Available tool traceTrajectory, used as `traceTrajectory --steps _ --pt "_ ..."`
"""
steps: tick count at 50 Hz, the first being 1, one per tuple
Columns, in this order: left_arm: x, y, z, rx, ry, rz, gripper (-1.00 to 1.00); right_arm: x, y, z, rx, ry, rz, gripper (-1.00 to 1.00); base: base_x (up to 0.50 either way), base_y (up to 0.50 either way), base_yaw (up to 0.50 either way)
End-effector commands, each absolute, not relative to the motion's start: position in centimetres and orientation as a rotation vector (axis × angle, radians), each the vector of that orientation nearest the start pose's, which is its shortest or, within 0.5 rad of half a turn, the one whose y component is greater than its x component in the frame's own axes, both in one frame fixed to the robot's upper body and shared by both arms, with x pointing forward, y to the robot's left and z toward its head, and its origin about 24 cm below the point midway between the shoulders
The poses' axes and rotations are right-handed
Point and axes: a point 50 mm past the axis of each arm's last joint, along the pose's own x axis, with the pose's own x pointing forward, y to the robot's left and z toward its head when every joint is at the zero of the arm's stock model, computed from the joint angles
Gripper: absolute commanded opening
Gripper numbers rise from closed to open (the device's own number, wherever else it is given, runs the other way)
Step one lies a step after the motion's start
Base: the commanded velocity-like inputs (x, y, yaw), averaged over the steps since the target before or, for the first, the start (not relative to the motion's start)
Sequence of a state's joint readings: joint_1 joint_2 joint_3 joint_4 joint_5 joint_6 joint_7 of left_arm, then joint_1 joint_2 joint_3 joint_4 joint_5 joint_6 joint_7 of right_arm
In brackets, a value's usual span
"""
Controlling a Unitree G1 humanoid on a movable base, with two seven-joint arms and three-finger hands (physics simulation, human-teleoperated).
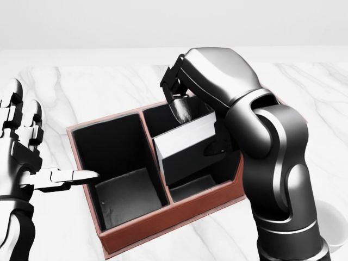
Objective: Pick up the book and place it in the front compartment of the caddy.
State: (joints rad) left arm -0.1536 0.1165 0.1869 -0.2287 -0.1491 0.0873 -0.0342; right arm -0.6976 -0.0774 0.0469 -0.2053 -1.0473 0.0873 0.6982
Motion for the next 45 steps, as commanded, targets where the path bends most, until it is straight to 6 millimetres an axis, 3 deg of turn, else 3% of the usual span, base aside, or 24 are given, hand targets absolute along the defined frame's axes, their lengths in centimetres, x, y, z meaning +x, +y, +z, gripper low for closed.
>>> traceTrajectory --steps 1,45 --pt "27.0 19.8 13.3 -0.027 -0.316 0.075 1.0 31.9 -8.8 25.3 -1.246 -0.427 0.297 -1.0 0.0 0.0 0.0" --pt "27.0 19.7 13.1 -0.028 -0.308 0.074 1.0 34.4 -7.9 26.4 -1.235 -0.409 0.315 -1.0 0.0 0.0 0.0"
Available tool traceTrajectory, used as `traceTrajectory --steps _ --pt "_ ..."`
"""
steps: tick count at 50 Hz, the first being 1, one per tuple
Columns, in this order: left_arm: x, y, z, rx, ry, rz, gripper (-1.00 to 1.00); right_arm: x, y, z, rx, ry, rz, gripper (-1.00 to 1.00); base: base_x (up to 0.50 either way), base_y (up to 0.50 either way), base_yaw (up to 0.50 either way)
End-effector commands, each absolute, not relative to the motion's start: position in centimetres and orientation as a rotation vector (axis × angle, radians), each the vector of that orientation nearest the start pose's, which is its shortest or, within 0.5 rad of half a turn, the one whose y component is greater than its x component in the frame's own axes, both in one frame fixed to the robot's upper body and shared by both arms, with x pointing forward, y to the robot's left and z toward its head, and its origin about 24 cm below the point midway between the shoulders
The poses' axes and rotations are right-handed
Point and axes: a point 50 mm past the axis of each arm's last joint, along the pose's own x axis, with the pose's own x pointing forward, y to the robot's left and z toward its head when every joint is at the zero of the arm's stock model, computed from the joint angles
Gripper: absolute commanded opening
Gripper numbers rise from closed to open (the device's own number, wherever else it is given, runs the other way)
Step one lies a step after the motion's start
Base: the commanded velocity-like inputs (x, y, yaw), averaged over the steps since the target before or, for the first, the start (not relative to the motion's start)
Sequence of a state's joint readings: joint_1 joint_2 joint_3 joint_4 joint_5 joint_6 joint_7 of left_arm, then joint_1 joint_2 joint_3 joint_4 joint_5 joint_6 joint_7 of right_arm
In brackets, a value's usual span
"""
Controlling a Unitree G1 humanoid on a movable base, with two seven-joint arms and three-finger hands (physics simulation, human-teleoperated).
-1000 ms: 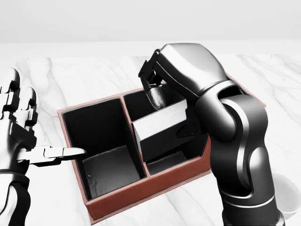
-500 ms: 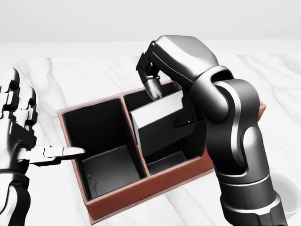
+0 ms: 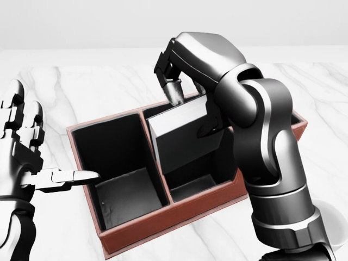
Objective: Pick up the book and place it in the front compartment of the caddy.
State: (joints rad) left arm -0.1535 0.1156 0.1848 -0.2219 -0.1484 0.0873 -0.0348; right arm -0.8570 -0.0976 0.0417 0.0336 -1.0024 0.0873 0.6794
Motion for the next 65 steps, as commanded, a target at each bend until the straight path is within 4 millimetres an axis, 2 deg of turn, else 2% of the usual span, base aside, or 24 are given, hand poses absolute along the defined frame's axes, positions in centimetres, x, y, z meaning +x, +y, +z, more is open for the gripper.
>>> traceTrajectory --steps 1,15,36,52,65 --pt "27.0 19.7 13.1 -0.027 -0.308 0.074 1.0 34.4 -7.9 26.4 -1.235 -0.409 0.315 -1.0 0.0 0.0 0.0" --pt "27.0 19.7 12.8 -0.027 -0.299 0.075 1.0 35.2 -7.8 26.2 -1.213 -0.404 0.303 -1.0 0.0 0.0 0.0" --pt "27.1 19.8 12.9 -0.027 -0.299 0.076 1.0 36.3 -7.8 27.6 -1.147 -0.464 0.226 -1.0 0.0 0.0 0.0" --pt "27.0 19.8 13.2 -0.027 -0.312 0.078 1.0 37.4 -8.3 26.7 -1.116 -0.431 0.193 -1.0 0.0 0.0 0.0" --pt "27.1 19.8 13.4 -0.026 -0.321 0.079 1.0 38.3 -8.5 26.8 -1.086 -0.423 0.16 -1.0 0.0 0.0 0.0"
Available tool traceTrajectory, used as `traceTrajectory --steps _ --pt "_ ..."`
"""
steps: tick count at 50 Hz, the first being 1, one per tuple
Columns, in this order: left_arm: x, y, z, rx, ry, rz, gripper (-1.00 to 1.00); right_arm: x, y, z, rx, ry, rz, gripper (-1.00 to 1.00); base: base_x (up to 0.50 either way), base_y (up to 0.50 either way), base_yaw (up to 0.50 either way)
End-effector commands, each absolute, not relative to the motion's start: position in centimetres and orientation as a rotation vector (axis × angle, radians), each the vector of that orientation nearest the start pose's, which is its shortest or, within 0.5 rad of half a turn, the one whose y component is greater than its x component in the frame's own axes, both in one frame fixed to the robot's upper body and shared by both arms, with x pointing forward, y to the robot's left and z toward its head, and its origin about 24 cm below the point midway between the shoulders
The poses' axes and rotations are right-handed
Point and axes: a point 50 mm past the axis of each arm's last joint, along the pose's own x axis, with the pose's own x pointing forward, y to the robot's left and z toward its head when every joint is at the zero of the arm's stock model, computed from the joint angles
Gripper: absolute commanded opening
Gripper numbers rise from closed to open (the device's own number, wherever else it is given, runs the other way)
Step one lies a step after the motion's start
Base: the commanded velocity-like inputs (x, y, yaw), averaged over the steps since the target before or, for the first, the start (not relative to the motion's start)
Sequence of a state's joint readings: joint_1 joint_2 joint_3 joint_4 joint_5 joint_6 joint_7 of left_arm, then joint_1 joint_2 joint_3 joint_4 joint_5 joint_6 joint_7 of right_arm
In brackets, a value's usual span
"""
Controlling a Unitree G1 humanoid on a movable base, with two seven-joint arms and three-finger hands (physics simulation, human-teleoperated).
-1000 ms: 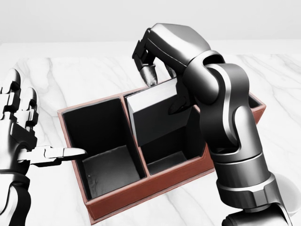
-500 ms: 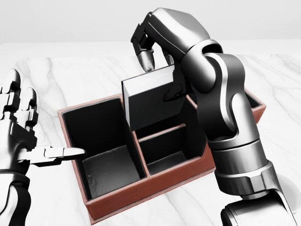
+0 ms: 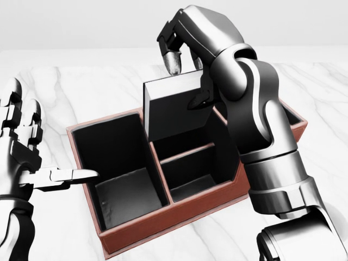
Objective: Pick up the book and place it in the front compartment of the caddy.
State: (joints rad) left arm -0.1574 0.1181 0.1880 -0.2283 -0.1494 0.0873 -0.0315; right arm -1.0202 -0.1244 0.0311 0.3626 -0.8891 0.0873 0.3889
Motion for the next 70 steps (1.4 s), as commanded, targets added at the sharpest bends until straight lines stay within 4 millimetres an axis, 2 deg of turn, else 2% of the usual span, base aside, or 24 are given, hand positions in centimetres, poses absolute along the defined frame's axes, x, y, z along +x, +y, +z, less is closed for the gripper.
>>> traceTrajectory --steps 1,15,21,46,70 --pt "27.1 19.8 13.4 -0.027 -0.321 0.079 1.0 38.3 -8.5 26.7 -1.085 -0.422 0.159 -1.0 0.0 0.0 0.0" --pt "27.2 19.9 13.0 -0.027 -0.305 0.08 1.0 38.7 -7.4 27.5 -1.08 -0.434 0.171 -1.0 0.0 0.0 0.0" --pt "27.2 19.8 12.8 -0.027 -0.297 0.08 1.0 39.0 -7.5 27.2 -1.078 -0.419 0.165 -1.0 0.0 0.0 0.0" --pt "27.3 19.8 12.7 -0.025 -0.292 0.079 1.0 39.8 -8.5 28.0 -1.074 -0.402 0.121 -1.0 0.0 0.0 0.0" --pt "27.2 19.8 12.8 -0.023 -0.294 0.082 1.0 41.0 -9.3 26.4 -1.082 -0.358 0.103 -1.0 0.0 0.0 0.0"
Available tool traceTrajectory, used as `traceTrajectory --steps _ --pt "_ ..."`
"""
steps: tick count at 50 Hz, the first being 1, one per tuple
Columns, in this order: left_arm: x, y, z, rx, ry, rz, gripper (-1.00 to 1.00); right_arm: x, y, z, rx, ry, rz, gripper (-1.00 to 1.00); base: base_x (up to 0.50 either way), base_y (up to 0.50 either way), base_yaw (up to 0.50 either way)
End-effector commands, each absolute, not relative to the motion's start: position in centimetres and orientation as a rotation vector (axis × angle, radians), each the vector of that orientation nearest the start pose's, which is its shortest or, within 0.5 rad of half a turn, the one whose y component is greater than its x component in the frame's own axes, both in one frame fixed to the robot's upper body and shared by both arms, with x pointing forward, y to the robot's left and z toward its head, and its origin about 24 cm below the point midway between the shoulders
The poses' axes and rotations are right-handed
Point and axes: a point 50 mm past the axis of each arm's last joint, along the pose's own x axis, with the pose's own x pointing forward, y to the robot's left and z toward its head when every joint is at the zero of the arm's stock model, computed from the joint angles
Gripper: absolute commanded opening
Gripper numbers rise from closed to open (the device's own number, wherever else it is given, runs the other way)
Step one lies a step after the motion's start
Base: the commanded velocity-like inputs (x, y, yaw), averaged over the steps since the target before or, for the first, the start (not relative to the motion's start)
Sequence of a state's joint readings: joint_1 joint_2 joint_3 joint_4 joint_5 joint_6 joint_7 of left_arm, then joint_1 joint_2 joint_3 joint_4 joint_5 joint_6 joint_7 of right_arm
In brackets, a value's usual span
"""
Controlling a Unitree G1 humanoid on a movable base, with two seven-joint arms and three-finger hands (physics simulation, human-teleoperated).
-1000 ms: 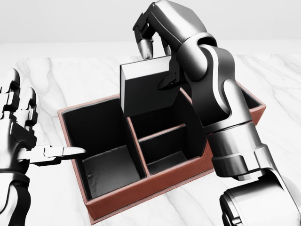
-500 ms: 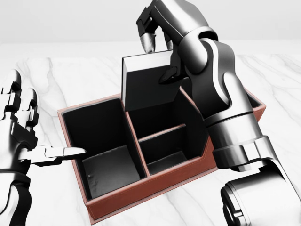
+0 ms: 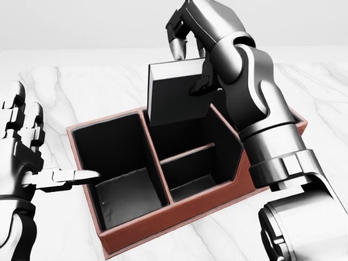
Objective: Pick up the book and place it in the front compartment of the caddy.
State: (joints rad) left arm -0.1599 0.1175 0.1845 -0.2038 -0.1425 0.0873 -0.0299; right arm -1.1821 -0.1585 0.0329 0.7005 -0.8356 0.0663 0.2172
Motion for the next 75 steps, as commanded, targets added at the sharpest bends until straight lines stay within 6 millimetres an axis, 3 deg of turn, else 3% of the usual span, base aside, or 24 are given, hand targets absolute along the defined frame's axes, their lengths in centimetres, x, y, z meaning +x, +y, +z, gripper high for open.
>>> traceTrajectory --steps 1,17,75 --pt "27.2 19.8 12.8 -0.022 -0.293 0.082 1.0 41.0 -9.3 26.4 -1.083 -0.357 0.103 -1.0 0.0 0.0 0.0" --pt "27.2 19.9 13.0 -0.022 -0.301 0.086 1.0 41.5 -8.9 24.5 -1.095 -0.349 0.117 -1.0 0.0 0.0 0.0" --pt "27.4 19.9 12.7 -0.024 -0.288 0.088 1.0 42.4 -9.2 22.0 -1.112 -0.316 0.066 -1.0 0.0 0.0 0.0"
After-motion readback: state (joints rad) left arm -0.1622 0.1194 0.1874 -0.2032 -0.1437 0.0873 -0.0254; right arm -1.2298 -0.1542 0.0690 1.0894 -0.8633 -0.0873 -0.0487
